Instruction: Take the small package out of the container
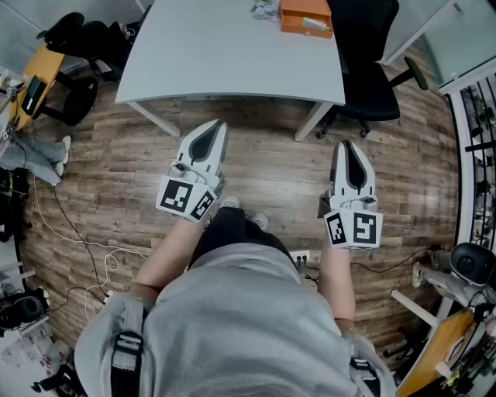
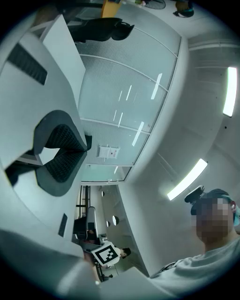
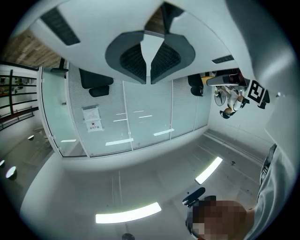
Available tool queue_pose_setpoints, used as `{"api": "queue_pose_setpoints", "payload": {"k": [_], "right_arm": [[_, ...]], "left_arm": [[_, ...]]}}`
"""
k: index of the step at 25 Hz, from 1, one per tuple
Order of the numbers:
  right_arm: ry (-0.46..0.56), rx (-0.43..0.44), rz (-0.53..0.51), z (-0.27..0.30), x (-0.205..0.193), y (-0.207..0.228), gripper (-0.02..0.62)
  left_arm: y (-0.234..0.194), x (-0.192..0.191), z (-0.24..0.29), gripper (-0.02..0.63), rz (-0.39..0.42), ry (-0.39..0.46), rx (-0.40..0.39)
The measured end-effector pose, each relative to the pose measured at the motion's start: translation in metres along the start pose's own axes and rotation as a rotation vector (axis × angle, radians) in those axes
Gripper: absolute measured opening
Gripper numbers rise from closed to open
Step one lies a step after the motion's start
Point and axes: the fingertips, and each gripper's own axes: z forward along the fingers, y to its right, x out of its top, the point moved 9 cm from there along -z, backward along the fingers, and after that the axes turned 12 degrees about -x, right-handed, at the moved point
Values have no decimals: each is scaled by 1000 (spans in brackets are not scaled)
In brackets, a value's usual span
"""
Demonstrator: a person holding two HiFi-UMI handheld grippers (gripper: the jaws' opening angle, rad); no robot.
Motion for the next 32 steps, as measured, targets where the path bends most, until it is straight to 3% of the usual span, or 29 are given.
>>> {"api": "queue_pose_setpoints", "payload": {"k": [5, 12, 18, 23, 32], "right_arm": [[11, 42, -26, -8, 4, -10, 61], [65, 117, 80, -12, 3, -13, 63], [78, 130, 61, 14, 4, -19, 63], [86, 112, 46, 54, 8, -20, 63], [202, 46, 65, 168, 22, -27, 63]], "left_arm": [[3, 6, -5, 20, 34, 3, -10], [3, 13, -11, 20, 47, 20, 4], [-14, 13, 6, 20, 56, 38, -8], [-52, 16, 34, 20, 49, 58, -10], [-164, 25, 116, 20, 42, 69, -70]]}}
